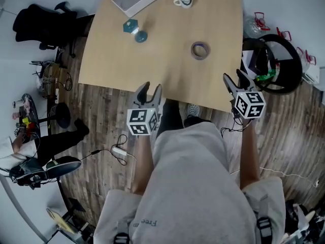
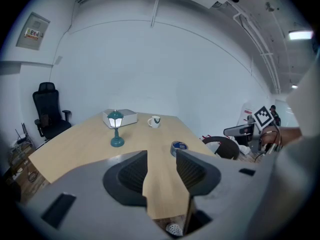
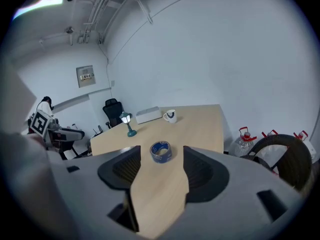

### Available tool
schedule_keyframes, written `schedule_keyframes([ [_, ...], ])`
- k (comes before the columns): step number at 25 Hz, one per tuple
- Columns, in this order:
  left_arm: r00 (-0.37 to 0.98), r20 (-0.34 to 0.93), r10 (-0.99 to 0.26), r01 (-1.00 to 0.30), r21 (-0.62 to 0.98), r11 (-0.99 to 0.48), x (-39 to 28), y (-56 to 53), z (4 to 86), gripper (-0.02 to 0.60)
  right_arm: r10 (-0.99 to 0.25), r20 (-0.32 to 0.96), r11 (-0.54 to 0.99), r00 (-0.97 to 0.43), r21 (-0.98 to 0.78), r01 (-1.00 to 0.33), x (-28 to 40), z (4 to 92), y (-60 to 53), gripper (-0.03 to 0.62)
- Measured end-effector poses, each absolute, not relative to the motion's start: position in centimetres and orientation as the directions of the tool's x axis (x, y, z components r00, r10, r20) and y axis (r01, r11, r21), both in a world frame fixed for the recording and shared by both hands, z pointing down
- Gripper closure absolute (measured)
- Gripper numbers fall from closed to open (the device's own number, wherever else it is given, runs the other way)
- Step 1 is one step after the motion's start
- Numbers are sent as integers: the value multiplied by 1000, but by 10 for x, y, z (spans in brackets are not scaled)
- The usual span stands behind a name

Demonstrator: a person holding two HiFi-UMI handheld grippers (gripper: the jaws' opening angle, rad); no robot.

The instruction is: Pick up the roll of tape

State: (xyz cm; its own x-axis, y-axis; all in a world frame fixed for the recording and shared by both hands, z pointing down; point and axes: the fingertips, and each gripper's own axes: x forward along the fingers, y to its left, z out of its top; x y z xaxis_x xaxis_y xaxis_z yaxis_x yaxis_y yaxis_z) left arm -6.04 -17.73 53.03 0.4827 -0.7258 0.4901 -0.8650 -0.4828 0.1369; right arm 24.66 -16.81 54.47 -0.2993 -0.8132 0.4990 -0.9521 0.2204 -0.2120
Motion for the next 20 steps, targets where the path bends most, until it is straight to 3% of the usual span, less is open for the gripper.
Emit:
schedule_keyframes([
  [9,551,473,-688,-816,135,-562,-35,-232,526,408,-763,558,313,-326,-122,-942,239,557,-233,327],
  [20,593,499,-632,-772,129,-622,-16,-239,534,408,-582,708,474,-400,-104,-875,198,634,-304,326],
])
